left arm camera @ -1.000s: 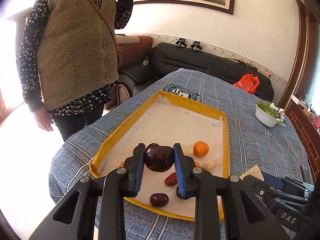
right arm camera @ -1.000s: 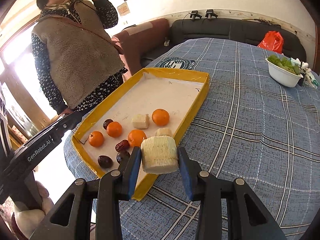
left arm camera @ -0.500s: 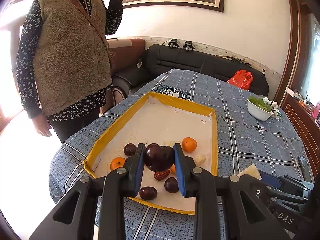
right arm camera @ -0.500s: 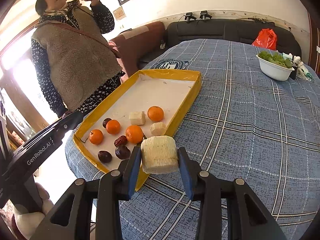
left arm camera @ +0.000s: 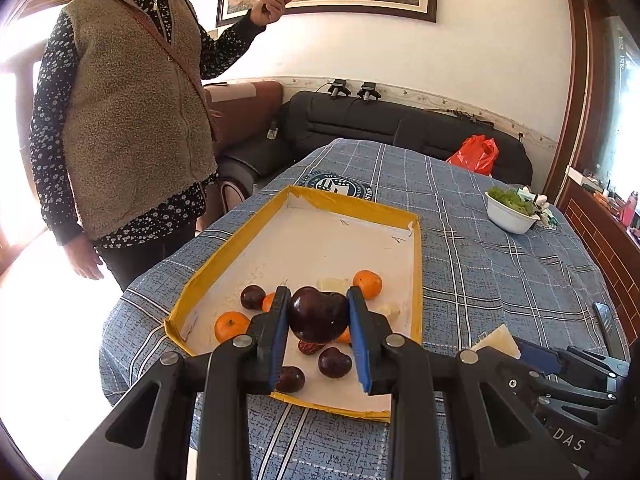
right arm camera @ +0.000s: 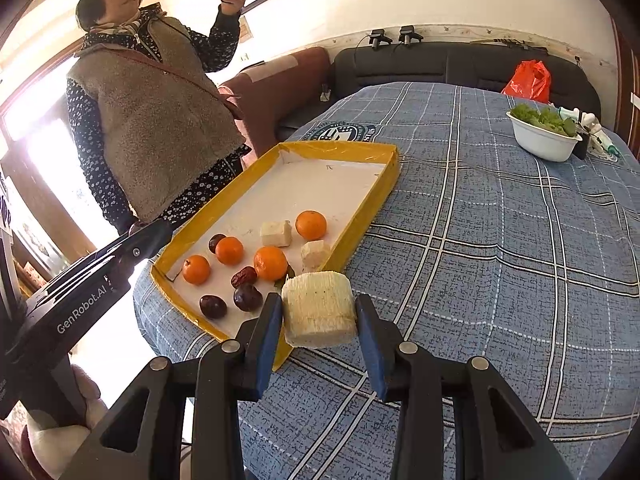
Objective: Organize fruits
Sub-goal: 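Carry the bread slice and dark plum over the tray, then lower the bread slice and dark plum into the tray and open both tools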
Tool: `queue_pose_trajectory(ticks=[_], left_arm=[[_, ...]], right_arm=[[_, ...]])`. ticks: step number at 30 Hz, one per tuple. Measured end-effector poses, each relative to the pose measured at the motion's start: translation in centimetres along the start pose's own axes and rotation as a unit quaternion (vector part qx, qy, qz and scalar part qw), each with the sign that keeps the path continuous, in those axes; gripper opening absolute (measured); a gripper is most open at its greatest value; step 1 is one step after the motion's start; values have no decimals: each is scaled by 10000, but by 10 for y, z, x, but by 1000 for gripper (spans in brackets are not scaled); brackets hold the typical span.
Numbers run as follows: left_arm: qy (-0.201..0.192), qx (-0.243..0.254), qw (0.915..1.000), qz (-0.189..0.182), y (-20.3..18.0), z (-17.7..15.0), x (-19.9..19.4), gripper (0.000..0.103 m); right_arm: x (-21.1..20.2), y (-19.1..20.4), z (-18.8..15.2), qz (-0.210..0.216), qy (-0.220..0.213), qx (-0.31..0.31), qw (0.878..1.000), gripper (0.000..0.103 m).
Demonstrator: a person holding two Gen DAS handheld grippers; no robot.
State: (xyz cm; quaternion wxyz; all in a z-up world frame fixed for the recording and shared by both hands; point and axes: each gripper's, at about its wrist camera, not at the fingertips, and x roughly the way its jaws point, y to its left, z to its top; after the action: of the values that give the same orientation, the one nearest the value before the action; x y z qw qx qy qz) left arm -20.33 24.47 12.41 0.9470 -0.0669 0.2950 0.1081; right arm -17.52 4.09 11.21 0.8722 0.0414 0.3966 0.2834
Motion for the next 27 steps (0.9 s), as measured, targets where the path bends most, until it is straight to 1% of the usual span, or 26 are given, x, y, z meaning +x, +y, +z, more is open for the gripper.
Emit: queue_pose_trajectory(ticks=[3,11,14,20,24,27], left_arm=[[65,-90,9999,9,9,1,5,28],[194,-664,9968,408,64,4,24,28],[282,-814,9952,467,78,2,32,28],[450,-893,9941,419,86,-5,46,28],[492,-933,9935,420,90,-7,50,28],[499,-963,9932,426,92,-7,52,28]], right_arm=[[3,2,1,-9,36,-34,10000,42],[24,18,11,28,211,-344,9992,42],[38,30,15,114,332,-509,9981,42],[73,52,17,382,735,-744,9938,42],[103,67,17,531,1097,-940,9881,42],[117,68,25,551,1181,-936,9870,41]])
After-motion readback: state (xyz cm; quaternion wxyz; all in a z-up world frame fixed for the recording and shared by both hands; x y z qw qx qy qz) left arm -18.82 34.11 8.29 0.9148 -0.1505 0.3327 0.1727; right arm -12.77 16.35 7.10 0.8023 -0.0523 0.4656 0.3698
